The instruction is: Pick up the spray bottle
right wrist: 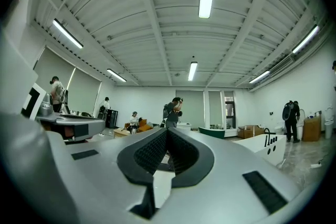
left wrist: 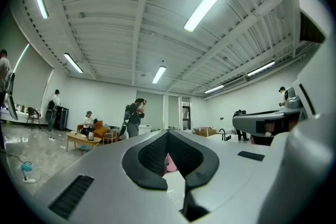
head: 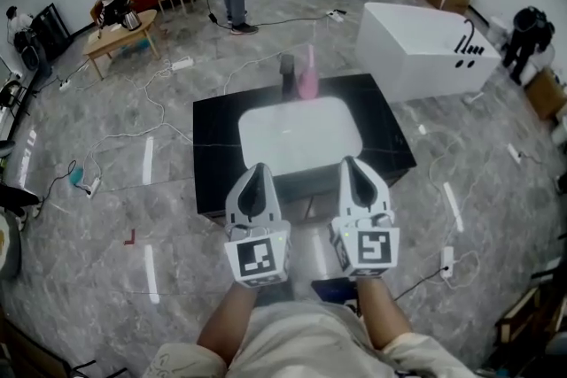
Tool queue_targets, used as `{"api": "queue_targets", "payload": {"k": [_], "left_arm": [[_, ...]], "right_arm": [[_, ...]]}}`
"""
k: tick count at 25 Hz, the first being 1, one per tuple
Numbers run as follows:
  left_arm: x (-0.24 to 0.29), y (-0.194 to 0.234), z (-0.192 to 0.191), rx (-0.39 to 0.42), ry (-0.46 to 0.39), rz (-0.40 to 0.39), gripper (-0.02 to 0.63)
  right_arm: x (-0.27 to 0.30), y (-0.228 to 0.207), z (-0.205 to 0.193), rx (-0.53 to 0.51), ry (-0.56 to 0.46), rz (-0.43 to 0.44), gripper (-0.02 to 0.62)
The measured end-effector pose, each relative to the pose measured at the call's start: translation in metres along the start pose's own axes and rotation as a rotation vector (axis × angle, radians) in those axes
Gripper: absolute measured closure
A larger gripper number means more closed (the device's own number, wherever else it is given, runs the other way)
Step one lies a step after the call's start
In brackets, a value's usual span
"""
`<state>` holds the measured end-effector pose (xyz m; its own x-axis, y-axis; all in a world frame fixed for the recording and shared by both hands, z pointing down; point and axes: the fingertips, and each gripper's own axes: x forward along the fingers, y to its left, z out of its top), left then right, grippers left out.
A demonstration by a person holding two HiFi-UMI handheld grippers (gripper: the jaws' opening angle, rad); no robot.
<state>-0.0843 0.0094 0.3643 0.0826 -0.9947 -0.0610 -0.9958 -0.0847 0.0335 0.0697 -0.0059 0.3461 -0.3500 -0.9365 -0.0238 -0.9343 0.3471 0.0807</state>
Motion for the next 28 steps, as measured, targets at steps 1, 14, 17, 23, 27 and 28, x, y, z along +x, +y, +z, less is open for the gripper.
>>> {"api": "queue_targets", "payload": {"k": [1, 14, 17, 23, 27, 28], "left_arm": [[0.009, 0.003, -0.001, 0.006, 0.001, -0.006, 0.604], [0.099, 0.050, 0.000, 0.014, 0.005, -0.062, 0.604], [0.113, 0.055, -0.002, 0.002, 0.002, -0.088, 0.604], [0.144, 0.056, -0.006, 0.006, 0.009, -0.117, 0.604], [0.169, 0.046, -0.010, 0.023, 0.008, -0.127, 0.604], [0.176, 0.042, -0.011, 0.025, 0.008, -0.127, 0.604]], "right_arm": [[0.009, 0.000, 0.001, 0.000, 0.001, -0.006, 0.591], [0.106, 0.022, -0.004, -0.036, 0.009, -0.051, 0.591], [0.119, 0.025, -0.005, -0.040, -0.005, -0.063, 0.591], [0.145, 0.017, -0.012, -0.041, -0.006, -0.059, 0.591], [0.167, -0.002, -0.016, -0.037, -0.006, -0.054, 0.591], [0.173, -0.008, -0.019, -0.031, 0.001, -0.053, 0.591]]}}
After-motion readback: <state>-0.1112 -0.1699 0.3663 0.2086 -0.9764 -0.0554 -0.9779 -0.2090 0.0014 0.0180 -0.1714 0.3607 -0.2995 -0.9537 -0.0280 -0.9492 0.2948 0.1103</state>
